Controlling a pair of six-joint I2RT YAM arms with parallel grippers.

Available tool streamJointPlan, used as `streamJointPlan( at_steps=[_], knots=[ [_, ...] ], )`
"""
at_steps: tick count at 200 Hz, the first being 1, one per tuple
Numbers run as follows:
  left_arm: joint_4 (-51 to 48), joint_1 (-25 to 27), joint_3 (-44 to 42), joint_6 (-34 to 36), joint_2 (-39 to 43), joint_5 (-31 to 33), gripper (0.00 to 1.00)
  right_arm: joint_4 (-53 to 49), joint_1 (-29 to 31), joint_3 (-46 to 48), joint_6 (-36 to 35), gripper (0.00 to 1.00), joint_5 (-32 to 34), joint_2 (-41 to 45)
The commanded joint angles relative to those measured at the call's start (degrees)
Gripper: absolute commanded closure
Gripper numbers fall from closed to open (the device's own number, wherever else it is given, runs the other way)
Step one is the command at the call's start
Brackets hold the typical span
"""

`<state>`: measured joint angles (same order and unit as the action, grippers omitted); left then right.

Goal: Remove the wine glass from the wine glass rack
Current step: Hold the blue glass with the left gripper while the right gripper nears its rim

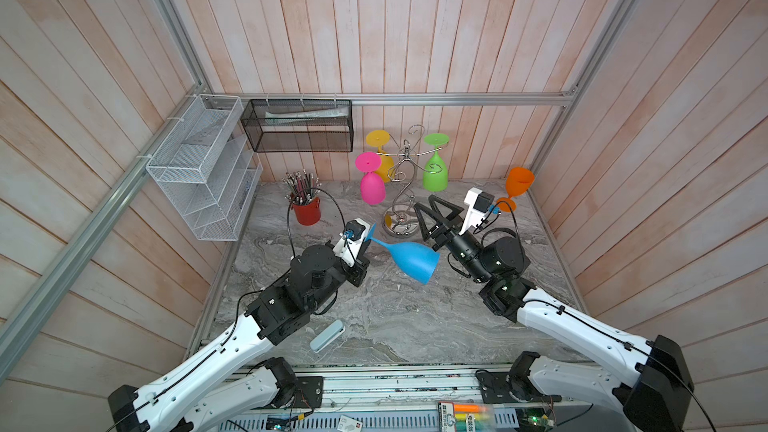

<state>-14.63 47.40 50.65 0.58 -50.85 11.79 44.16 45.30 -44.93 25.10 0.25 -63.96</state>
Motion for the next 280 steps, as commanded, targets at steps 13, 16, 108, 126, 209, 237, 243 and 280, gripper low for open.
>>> streamJointPlan(
  at_steps=[13, 16, 108, 126, 209, 237, 243, 280],
  knots=[
    [0.29, -0.29, -2.46, -12.07, 1.72, -2.62, 1.0, 2.43, -0.04, -0.69, -4.94, 0.32, -1.47, 0.68],
    [0.3, -0.29, -2.56, -12.76, 1.72, -2.71, 1.0, 2.45, -0.09, -0.52, -5.18, 0.32, -1.48, 0.81],
    [2.33, -0.37, -4.64, -28.23, 0.86, -5.49, 1.0, -0.15, -0.13, 0.23, -9.8, 0.34, 0.53, 3.67],
    [2.43, -0.85, -3.95, -29.6, 0.74, -6.21, 1.0, -1.16, -0.42, -0.05, -9.41, 0.34, 0.83, 3.9],
    [8.48, -5.58, -5.45, -38.69, 0.0, -16.71, 1.0, -2.84, -1.18, -0.35, -9.59, 0.34, -0.25, 4.64],
    [10.32, -7.0, -6.52, -40.81, 0.23, -19.39, 1.0, -2.74, -1.49, -0.18, -9.73, 0.35, -0.34, 4.62],
    [10.41, -7.25, -6.68, -41.04, 0.25, -19.65, 1.0, -2.6, -1.53, -0.08, -9.81, 0.35, -0.42, 4.72],
    [11.88, -8.74, -7.66, -42.67, 0.72, -21.19, 1.0, -2.31, -1.61, 0.78, -10.22, 0.35, -0.18, 6.22]
  ],
)
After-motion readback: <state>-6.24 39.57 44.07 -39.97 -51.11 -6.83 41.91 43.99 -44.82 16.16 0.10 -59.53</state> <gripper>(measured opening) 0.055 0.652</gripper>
